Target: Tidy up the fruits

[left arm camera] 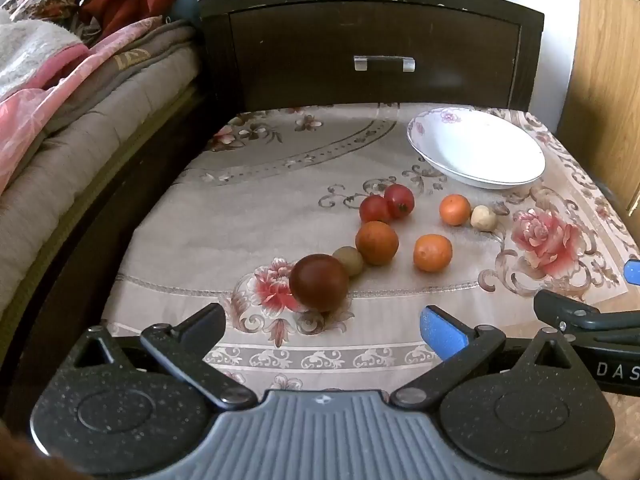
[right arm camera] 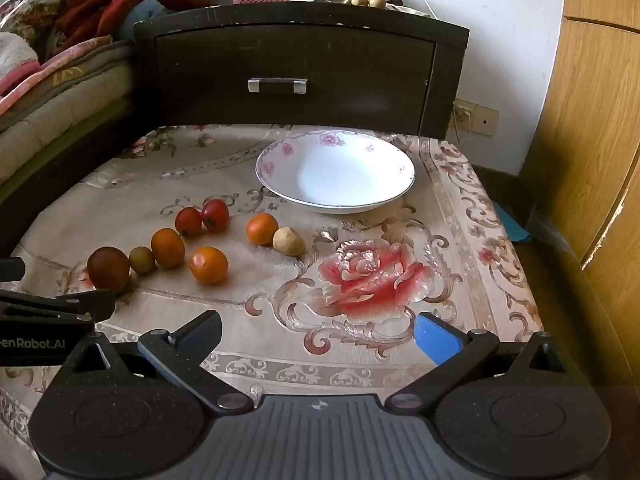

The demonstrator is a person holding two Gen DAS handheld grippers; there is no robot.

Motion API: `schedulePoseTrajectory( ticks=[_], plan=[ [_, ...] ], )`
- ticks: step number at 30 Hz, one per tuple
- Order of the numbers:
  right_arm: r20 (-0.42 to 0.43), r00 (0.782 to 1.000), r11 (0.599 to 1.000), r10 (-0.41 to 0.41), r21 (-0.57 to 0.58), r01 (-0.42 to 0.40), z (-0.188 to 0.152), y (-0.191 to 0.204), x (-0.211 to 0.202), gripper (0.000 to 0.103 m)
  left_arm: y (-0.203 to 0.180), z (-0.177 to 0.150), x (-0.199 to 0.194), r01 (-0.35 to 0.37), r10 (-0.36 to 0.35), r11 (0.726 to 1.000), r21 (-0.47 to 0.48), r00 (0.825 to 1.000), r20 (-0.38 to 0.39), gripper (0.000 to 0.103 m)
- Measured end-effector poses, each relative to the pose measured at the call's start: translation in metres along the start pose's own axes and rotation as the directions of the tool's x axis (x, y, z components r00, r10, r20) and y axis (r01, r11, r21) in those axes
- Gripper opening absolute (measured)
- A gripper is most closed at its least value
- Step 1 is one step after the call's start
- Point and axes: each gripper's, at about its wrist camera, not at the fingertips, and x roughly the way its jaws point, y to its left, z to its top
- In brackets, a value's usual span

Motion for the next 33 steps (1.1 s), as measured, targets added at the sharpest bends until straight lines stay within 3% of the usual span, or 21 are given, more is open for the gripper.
schedulePoseTrajectory(
  ticks=[33],
  plan=[
    [-0.018,1.000,1.000,0.008,0.006,-0.008,-0.003,-0.001,0.003,0.096,-0.001,-0.006,0.009,0.003,-0.003,1.000,-0.003,1.000,-0.031,0.103]
  ],
)
